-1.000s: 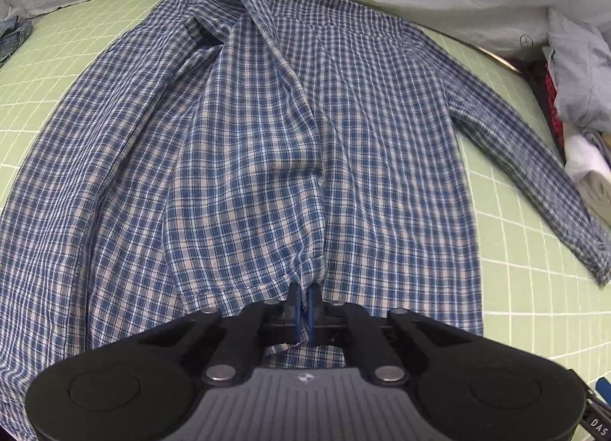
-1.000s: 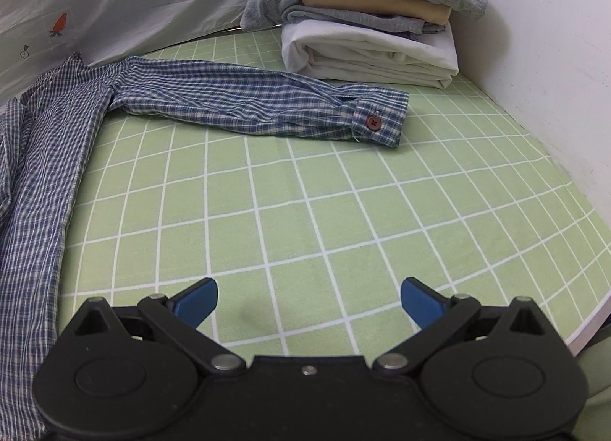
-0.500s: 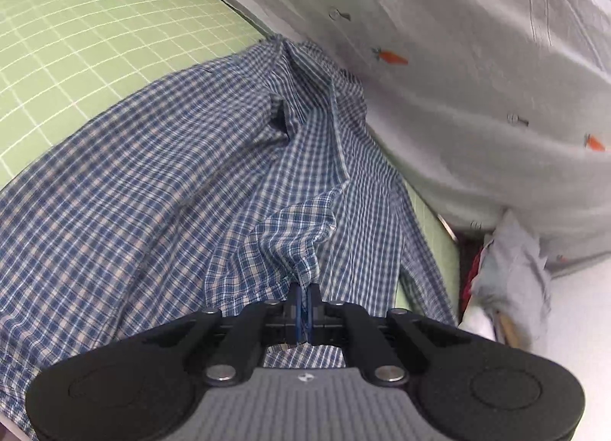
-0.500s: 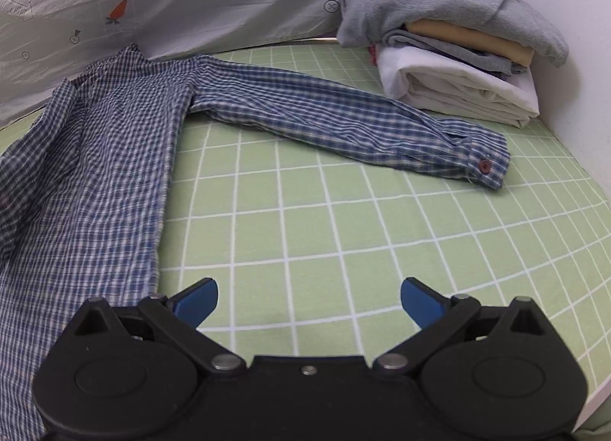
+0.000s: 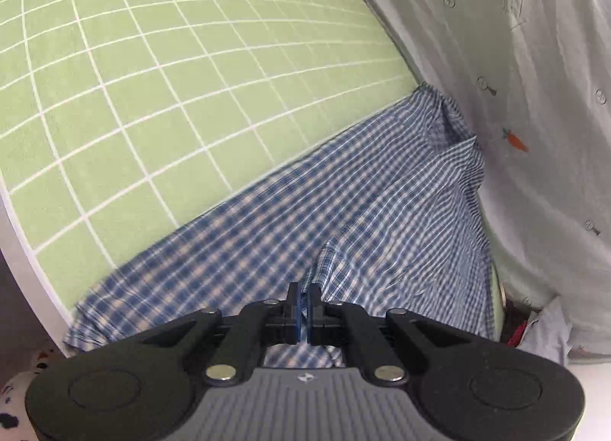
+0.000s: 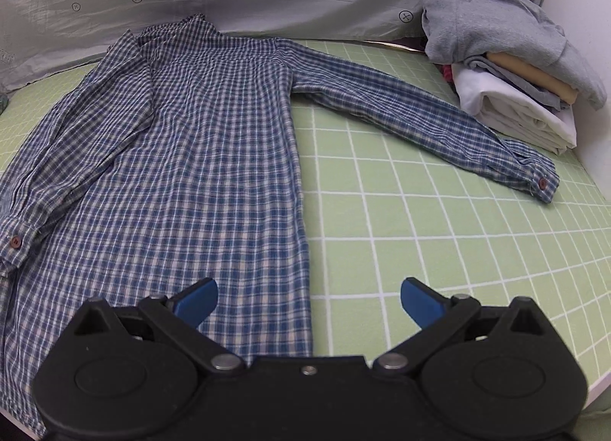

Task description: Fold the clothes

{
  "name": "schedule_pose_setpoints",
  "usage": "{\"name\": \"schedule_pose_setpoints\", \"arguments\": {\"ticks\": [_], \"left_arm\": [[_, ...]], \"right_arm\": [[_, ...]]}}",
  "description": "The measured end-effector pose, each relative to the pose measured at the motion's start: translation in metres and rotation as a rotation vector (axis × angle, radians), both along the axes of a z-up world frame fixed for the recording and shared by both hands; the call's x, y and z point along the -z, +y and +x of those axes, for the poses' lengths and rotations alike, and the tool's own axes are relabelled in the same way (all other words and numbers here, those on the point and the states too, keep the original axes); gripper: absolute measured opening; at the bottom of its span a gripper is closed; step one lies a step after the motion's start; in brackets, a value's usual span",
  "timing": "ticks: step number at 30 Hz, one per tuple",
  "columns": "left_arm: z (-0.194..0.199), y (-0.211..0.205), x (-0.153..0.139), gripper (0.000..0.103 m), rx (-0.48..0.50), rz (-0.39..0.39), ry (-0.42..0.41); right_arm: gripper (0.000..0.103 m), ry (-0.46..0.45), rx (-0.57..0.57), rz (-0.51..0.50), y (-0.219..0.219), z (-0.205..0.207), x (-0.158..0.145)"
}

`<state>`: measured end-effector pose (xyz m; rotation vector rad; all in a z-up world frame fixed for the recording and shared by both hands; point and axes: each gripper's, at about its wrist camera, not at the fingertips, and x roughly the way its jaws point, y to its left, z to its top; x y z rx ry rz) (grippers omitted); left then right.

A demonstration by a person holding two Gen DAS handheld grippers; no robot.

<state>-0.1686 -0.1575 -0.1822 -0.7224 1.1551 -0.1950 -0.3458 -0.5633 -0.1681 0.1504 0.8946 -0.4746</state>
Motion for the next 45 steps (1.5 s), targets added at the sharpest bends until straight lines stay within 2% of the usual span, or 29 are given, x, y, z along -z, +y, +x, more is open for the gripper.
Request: {"name": "schedule_pose_setpoints", "arguments": {"ticks": [3, 5, 7, 8, 10, 11, 13, 16, 20, 26, 30, 33, 37, 45], "left_arm": [[0.004, 0.006, 0.008, 0.003, 0.052, 0.058, 0.042], [0.009, 0.008, 0.009, 0.01, 0.08, 0.066, 0.046], [0.011, 0.007, 0.002, 0.029, 0.1, 0.084, 0.014], [0.013, 0.006, -0.001, 0.033, 0.11, 0.094, -0.002], [0.015, 0.006, -0.008, 0.052, 0.129, 0.112, -0.033], [0.017, 0.004, -0.012, 0.058, 0.139, 0.123, -0.05], [0.019, -0.005, -0.024, 0.079, 0.162, 0.165, -0.092], [0.016, -0.026, -0.041, 0.093, 0.216, 0.245, -0.166], [0.007, -0.059, -0.052, 0.095, 0.278, 0.372, -0.203], [-0.01, -0.102, -0.062, 0.096, 0.332, 0.372, -0.27], [-0.023, -0.134, -0.066, 0.098, 0.345, 0.44, -0.317], [-0.027, -0.151, -0.063, 0.098, 0.337, 0.458, -0.31], [-0.029, -0.171, -0.056, 0.098, 0.317, 0.492, -0.29], [-0.006, -0.201, -0.049, 0.098, 0.299, 0.543, -0.246]], "right_arm": [[0.103, 0.013, 0.015, -0.005, 0.013, -0.003, 0.001], [0.103, 0.017, 0.028, -0.007, 0.018, -0.004, 0.0], [0.103, 0.01, 0.041, -0.01, 0.022, -0.003, -0.002], [0.103, 0.005, 0.045, -0.01, 0.023, -0.003, -0.003], [0.103, -0.006, 0.053, -0.01, 0.025, -0.003, -0.005], [0.103, -0.012, 0.057, -0.009, 0.025, -0.003, -0.006], [0.103, -0.025, 0.067, -0.006, 0.022, -0.004, -0.008], [0.103, -0.056, 0.085, 0.003, 0.011, -0.005, -0.011], [0.103, -0.11, 0.108, 0.028, -0.012, -0.008, -0.015], [0.103, -0.165, 0.13, 0.075, -0.059, -0.01, -0.015], [0.103, -0.189, 0.157, 0.122, -0.096, -0.01, -0.01], [0.103, -0.205, 0.188, 0.163, -0.126, -0.01, -0.005], [0.103, -0.206, 0.27, 0.155, -0.169, -0.013, 0.002], [0.103, -0.248, 0.515, 0.208, -0.25, -0.025, 0.017]]}}
